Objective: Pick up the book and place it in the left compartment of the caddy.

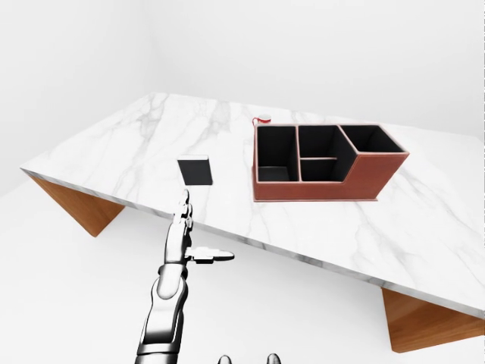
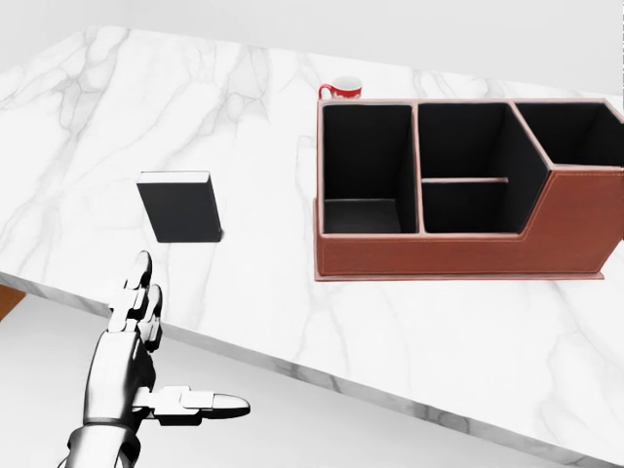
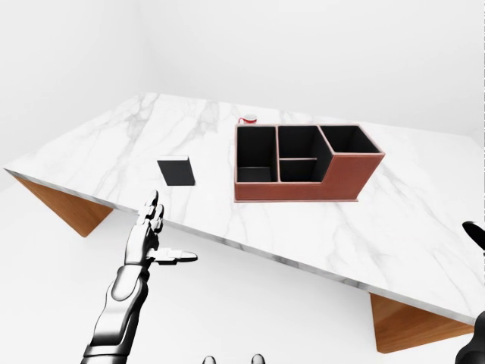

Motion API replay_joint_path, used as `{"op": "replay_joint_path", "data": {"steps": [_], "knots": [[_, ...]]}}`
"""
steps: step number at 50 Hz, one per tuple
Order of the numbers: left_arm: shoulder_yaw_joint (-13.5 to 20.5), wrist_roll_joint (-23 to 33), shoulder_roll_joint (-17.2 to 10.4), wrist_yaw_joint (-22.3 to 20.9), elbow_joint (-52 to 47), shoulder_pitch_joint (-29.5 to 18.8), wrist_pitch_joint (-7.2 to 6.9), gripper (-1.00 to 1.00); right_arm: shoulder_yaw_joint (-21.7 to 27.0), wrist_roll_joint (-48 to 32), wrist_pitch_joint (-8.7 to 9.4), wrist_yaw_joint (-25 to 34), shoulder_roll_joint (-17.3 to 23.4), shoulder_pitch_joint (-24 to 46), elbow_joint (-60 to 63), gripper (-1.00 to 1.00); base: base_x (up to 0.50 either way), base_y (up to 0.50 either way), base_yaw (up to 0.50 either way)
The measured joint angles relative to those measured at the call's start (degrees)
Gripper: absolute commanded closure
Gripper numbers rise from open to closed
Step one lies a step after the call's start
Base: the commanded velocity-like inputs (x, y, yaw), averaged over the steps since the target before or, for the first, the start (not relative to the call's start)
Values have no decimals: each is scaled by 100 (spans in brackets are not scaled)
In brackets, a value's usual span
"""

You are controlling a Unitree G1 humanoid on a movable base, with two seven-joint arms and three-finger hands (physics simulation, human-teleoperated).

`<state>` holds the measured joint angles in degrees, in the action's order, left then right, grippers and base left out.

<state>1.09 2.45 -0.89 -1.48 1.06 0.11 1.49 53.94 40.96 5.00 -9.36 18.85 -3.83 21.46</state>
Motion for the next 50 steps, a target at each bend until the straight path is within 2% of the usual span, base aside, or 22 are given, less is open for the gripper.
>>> {"op": "replay_joint_path", "data": {"steps": [30, 50], "knots": [[-9, 13, 0, -8, -14, 3, -7, -100, 16, 32, 0, 4, 12, -3, 45, -100, 1, -3, 0], [-14, 15, 4, -10, -62, 22, -41, -100, 8, -61, 0, 85, -17, -19, 35, -100, 22, 8, 0]]}}
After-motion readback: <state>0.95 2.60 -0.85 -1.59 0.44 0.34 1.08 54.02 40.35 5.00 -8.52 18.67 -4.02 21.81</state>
